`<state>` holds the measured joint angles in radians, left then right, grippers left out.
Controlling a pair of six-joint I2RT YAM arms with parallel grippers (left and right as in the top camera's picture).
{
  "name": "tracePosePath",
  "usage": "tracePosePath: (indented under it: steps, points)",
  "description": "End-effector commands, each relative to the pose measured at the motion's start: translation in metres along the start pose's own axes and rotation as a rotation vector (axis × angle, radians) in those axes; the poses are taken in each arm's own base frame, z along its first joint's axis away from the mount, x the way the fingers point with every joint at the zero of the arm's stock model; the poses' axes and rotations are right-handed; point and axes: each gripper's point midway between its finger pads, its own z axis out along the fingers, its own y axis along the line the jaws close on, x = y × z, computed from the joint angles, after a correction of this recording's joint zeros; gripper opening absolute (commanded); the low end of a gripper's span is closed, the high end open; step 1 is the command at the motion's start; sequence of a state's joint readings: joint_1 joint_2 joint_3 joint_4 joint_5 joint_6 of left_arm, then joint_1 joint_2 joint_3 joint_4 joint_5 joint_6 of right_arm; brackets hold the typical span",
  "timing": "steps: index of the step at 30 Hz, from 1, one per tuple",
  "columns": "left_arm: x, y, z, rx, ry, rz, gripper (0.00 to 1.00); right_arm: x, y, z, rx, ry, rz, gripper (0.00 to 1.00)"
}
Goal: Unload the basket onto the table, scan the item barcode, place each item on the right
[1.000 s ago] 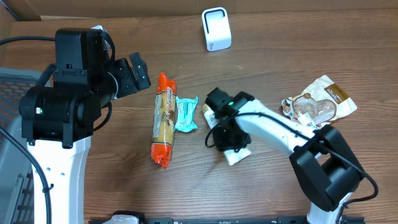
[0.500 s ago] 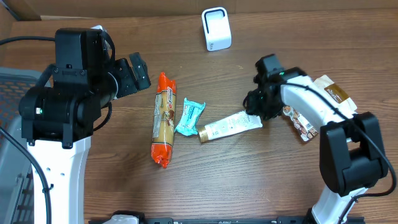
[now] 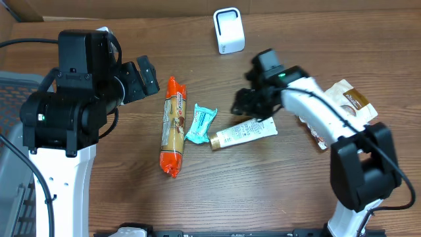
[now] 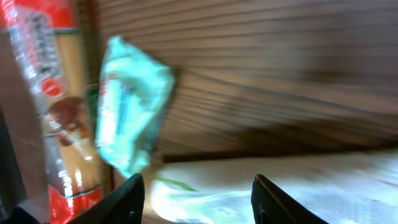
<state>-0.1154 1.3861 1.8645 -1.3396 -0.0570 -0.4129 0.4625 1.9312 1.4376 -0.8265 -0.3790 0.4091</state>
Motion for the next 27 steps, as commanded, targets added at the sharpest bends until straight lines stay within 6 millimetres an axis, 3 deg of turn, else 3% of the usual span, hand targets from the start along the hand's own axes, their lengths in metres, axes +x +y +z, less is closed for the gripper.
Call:
tracePosePath:
  steps: [1, 6, 12, 16, 19, 22, 27]
  points:
    - [-0.005, 0.000, -0.004, -0.001, -0.018, -0.010, 1.00, -0.006, 0.018, 0.008, 0.038, -0.065, -0.067, 0.56]
    - [-0.005, 0.000, -0.004, -0.001, -0.018, -0.010, 1.00, 0.000, 0.038, 0.024, 0.023, -0.071, -0.106, 0.56]
    - [-0.005, 0.000, -0.004, -0.001, -0.018, -0.010, 1.00, 0.014, 0.042, 0.040, 0.037, -0.026, -0.131, 0.56]
    - [-0.005, 0.000, -0.004, -0.001, -0.018, -0.010, 1.00, -0.007, 0.044, 0.029, 0.020, -0.083, -0.274, 0.60]
    - [-0.005, 0.000, -0.004, -0.001, -0.018, -0.010, 0.99, -0.027, 0.027, 0.019, 0.048, -0.124, -0.361, 0.61]
    - [-0.005, 0.000, -0.004, -0.001, -0.018, -0.010, 0.99, -0.038, 0.000, 0.011, 0.083, -0.118, -0.466, 0.81]
    - [-0.005, 0.000, -0.004, -0.001, -0.018, -0.010, 0.99, -0.037, -0.028, 0.006, 0.086, -0.065, -0.483, 0.84]
